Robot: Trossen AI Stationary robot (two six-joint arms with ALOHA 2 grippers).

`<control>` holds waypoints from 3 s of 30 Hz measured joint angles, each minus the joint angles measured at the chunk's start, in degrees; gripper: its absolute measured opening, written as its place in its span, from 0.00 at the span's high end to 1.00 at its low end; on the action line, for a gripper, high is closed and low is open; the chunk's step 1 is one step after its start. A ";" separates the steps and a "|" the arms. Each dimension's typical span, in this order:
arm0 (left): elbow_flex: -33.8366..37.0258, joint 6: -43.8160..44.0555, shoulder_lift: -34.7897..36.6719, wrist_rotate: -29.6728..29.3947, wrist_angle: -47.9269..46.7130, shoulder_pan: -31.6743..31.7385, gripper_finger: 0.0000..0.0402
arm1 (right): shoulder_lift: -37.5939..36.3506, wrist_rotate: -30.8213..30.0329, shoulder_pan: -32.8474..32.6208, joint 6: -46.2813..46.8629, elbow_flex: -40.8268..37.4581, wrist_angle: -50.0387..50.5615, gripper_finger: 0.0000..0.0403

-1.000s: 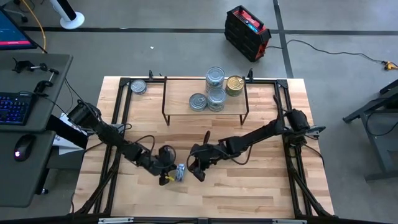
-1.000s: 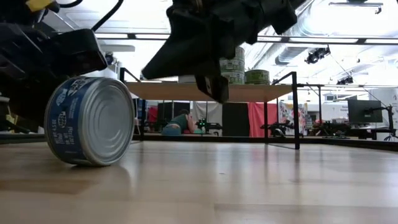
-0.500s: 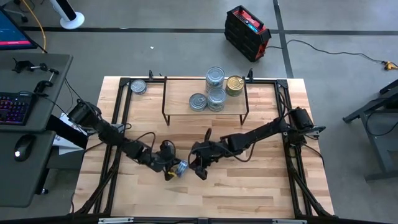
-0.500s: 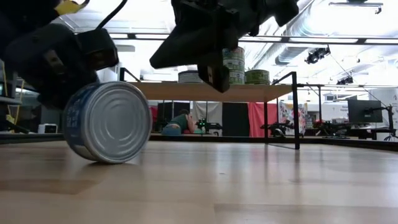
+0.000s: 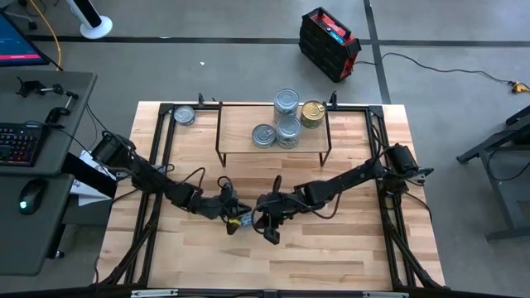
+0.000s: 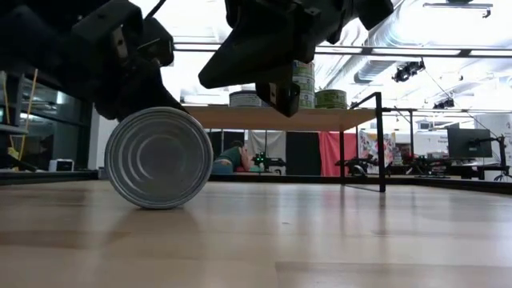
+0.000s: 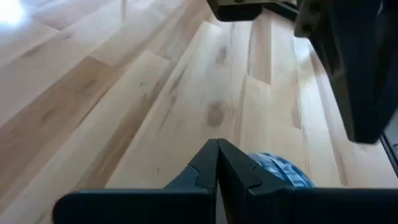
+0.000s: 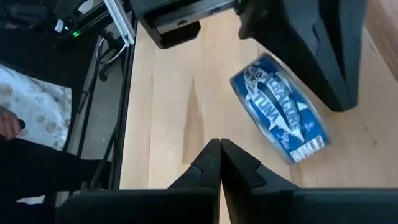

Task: Stack canned seafood by type on shelf
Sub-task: Stack the blue tuna can on top of the other blue tuna can on the shelf

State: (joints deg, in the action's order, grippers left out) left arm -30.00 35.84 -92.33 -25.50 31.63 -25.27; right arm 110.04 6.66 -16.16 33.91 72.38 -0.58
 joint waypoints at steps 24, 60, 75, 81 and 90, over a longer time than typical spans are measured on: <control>0.00 12.91 42.82 -15.64 -39.61 -7.66 1.00 | 9.61 -5.03 1.30 -31.76 27.11 24.92 0.58; -26.64 -32.69 48.50 -21.20 -30.15 -11.38 1.00 | 19.56 -50.05 1.23 -55.23 62.61 47.66 0.73; -26.10 -25.31 45.51 -24.63 -42.28 -11.01 1.00 | 14.60 -61.61 11.95 -41.75 59.77 68.87 0.73; -26.10 -23.37 44.74 -24.65 -43.93 -11.03 1.00 | 14.75 -61.01 12.81 -43.00 57.38 68.80 0.73; -26.10 -22.97 44.68 -24.63 -44.10 -11.03 1.00 | 14.78 -58.61 12.92 -44.37 53.67 68.61 0.53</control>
State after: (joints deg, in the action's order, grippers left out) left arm -56.10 12.87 -47.66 -50.13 -12.47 -36.29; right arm 124.82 -51.95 -3.25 -10.46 126.05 68.03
